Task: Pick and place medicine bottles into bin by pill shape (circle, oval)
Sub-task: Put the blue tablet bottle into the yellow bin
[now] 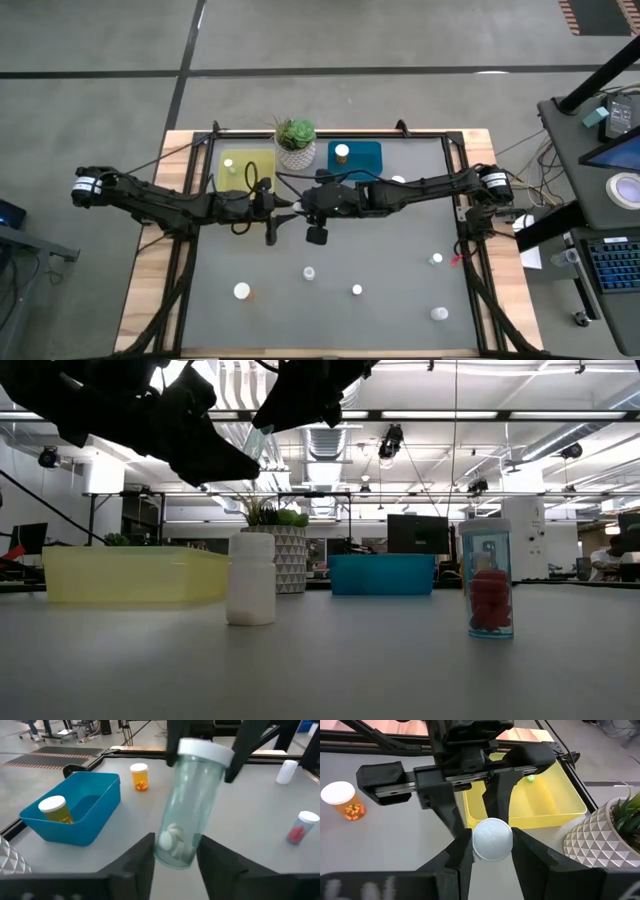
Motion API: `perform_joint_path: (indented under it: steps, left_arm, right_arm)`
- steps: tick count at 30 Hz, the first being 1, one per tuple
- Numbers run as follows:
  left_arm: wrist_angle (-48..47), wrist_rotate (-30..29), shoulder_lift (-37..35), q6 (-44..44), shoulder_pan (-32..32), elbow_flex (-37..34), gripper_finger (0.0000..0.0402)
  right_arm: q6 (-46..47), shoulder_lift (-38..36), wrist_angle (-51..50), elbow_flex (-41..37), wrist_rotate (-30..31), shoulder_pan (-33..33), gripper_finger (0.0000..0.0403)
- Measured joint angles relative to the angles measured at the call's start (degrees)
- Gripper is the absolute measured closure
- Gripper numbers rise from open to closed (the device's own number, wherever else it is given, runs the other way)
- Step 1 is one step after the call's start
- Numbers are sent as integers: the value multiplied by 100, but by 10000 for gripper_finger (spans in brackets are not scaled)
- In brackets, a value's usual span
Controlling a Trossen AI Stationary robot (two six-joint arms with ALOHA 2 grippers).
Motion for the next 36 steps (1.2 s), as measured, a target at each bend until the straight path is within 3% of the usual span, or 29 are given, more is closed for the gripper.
perform_joint_path:
  steps: [5,17,25,29,36]
  left_arm:
    - [-5,2,-2,10,-2,0,328]
    - [600,181,-2,25,-52,-68,328]
    - [983,724,3,152,-154,-83,328]
    - [1222,900,-4,157,-177,-83,321]
    - [1300,907,-4,211,-197,-83,314]
  right_arm:
    - [37,0,0,0,-14,1,288]
    - [44,-319,-236,-6,5,48,190]
    - [49,-811,-307,-335,16,353,173]
    - [109,-987,11,-723,19,476,177]
    - [-102,-980,1781,-1573,49,529,179]
